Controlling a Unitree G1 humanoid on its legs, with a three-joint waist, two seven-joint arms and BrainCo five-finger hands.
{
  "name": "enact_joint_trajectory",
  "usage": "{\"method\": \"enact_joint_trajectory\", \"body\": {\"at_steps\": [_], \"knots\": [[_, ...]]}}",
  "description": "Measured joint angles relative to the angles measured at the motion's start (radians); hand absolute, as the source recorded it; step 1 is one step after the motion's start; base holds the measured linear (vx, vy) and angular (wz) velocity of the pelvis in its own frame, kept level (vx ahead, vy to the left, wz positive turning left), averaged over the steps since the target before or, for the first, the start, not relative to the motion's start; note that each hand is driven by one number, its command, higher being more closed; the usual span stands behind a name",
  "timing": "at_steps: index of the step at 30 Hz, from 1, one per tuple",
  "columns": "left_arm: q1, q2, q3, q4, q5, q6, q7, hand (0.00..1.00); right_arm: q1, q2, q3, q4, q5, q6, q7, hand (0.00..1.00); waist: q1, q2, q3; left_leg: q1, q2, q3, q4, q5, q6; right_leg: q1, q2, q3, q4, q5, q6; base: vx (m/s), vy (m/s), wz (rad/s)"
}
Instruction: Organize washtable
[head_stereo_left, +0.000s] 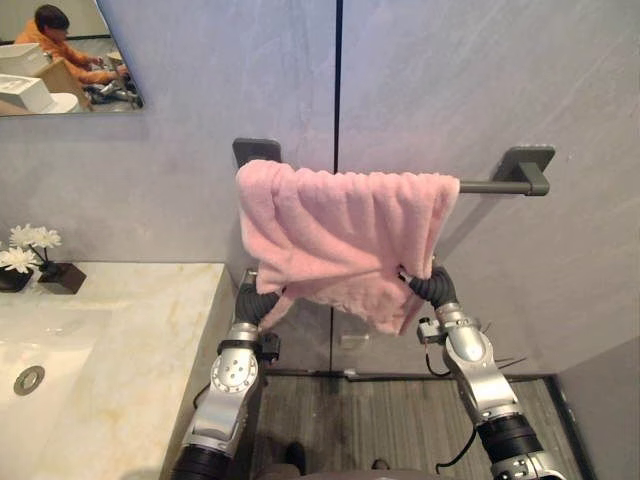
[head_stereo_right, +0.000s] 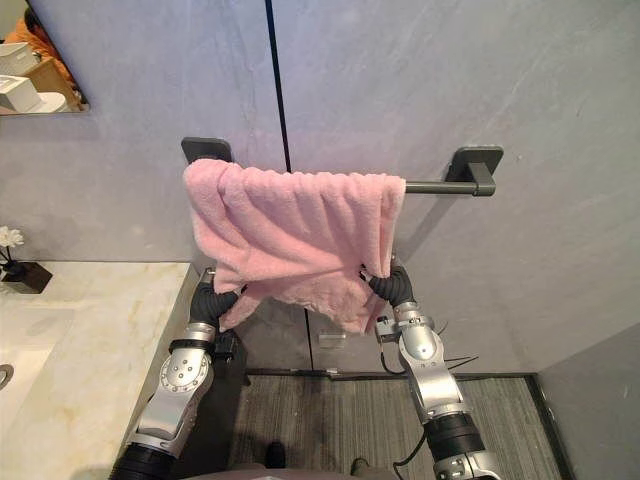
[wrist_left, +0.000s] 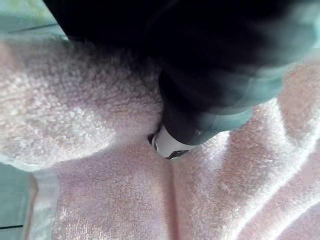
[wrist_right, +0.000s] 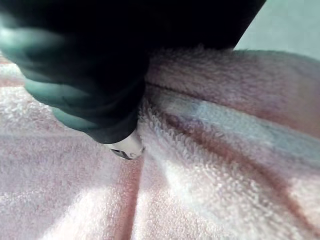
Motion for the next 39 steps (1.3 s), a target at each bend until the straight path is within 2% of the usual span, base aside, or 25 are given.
{"method": "enact_joint_trajectory", "body": {"at_steps": [5, 13, 21, 31, 32, 39], "knots": [[0.011, -0.025, -0.006, 0.0, -0.009, 0.0, -0.009, 1.0, 0.018, 0.024, -0.031, 0.0, 0.0, -0.007, 0.0, 1.0, -0.022, -0.003, -0.001, 0.001, 0.001, 0.01, 0.0, -0.004, -0.003, -0.007, 0.0, 0.008, 0.0, -0.002, 0.003, -0.02, -0.008, -0.06], [0.01, -0.036, -0.006, 0.001, -0.029, 0.002, -0.044, 1.0, 0.023, 0.055, -0.067, 0.002, 0.002, -0.01, -0.001, 1.0, -0.031, -0.01, -0.004, -0.003, -0.001, 0.03, 0.0, -0.012, -0.001, -0.019, 0.001, 0.029, 0.008, -0.002, 0.004, 0.0, -0.002, -0.06], [0.015, -0.066, -0.006, 0.059, -0.029, 0.005, -0.049, 1.0, 0.02, 0.064, -0.084, 0.017, 0.002, -0.012, -0.001, 1.0, -0.048, -0.011, -0.004, -0.004, -0.012, 0.027, 0.0, -0.017, 0.001, -0.018, 0.0, 0.026, 0.008, -0.007, 0.008, 0.0, 0.0, 0.0], [0.016, -0.073, 0.011, 0.153, -0.038, 0.002, -0.05, 1.0, -0.019, 0.149, -0.114, 0.135, 0.0, -0.026, -0.002, 1.0, -0.05, -0.009, -0.003, -0.002, -0.019, 0.013, -0.001, -0.018, 0.0, -0.016, -0.006, 0.01, 0.009, -0.017, 0.016, -0.02, -0.004, 0.05], [0.015, -0.077, 0.015, 0.168, -0.041, 0.001, -0.05, 0.0, -0.026, 0.158, -0.117, 0.15, 0.0, -0.03, -0.003, 0.0, -0.05, -0.009, -0.004, -0.002, -0.02, 0.009, -0.001, -0.018, 0.0, -0.014, -0.006, 0.004, 0.009, -0.018, 0.015, -0.02, -0.014, 0.08], [0.018, -0.098, 0.072, 0.223, -0.073, 0.005, -0.047, 0.0, -0.039, 0.176, -0.153, 0.258, -0.032, -0.029, -0.042, 0.0, -0.049, -0.007, -0.003, 0.003, -0.021, 0.009, -0.001, -0.018, -0.001, 0.001, -0.008, -0.005, -0.003, -0.018, 0.015, -0.01, -0.01, 0.04]]}}
